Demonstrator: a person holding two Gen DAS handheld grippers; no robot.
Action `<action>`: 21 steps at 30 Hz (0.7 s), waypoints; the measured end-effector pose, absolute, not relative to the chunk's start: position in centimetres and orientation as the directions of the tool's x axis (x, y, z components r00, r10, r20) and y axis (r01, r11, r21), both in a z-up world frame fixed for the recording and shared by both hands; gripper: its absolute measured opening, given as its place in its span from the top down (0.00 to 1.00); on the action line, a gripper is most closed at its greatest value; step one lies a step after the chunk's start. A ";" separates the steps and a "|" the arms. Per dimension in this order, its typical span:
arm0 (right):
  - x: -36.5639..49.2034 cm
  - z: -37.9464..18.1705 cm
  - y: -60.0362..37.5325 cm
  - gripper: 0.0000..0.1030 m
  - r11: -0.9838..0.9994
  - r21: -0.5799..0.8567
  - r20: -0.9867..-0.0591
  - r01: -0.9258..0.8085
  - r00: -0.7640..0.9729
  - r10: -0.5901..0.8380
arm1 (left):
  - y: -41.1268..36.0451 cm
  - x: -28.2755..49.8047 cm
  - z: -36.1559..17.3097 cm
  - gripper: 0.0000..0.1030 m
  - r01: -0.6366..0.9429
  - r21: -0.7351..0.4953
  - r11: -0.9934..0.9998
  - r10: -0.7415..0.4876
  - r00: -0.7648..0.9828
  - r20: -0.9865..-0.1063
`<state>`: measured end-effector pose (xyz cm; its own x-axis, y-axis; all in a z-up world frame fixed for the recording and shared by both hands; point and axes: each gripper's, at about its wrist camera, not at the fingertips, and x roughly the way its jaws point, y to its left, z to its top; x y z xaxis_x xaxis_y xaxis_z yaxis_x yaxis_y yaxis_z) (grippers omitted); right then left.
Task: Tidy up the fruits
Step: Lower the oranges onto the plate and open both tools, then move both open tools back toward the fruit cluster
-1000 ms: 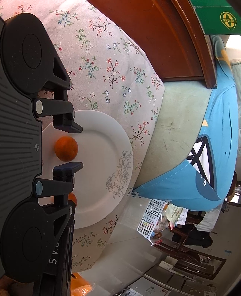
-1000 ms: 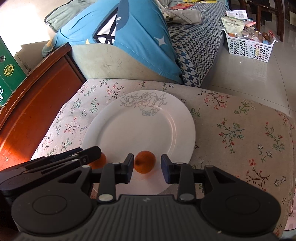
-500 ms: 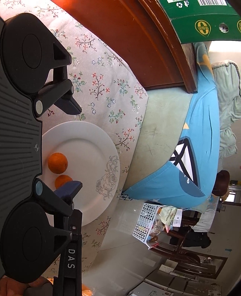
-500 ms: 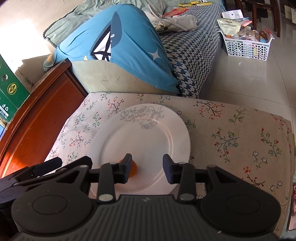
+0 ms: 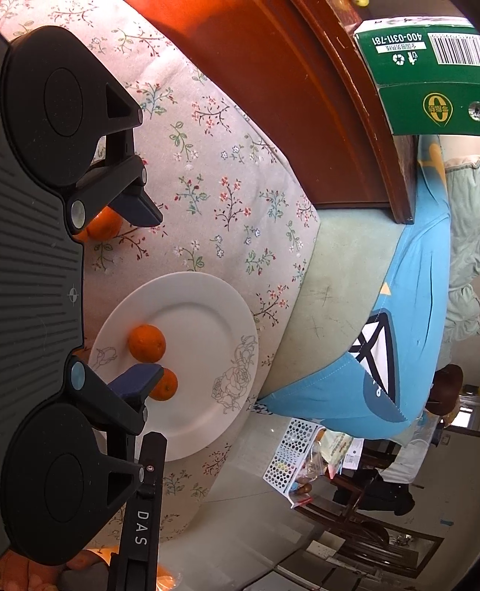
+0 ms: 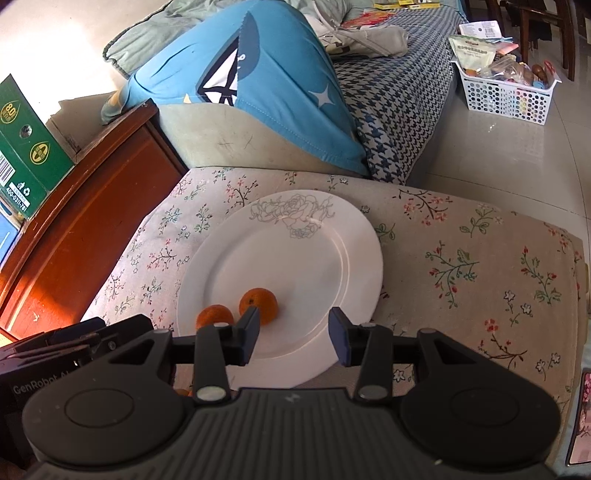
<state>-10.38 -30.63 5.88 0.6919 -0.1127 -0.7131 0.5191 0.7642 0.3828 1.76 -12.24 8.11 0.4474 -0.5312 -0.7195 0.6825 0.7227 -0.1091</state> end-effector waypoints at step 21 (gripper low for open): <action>-12.1 5.6 -24.0 0.54 0.862 0.322 -0.723 0.391 0.690 -0.043 | -6.8 -2.0 8.5 0.18 0.643 -0.042 0.765 -0.442 0.477 -0.759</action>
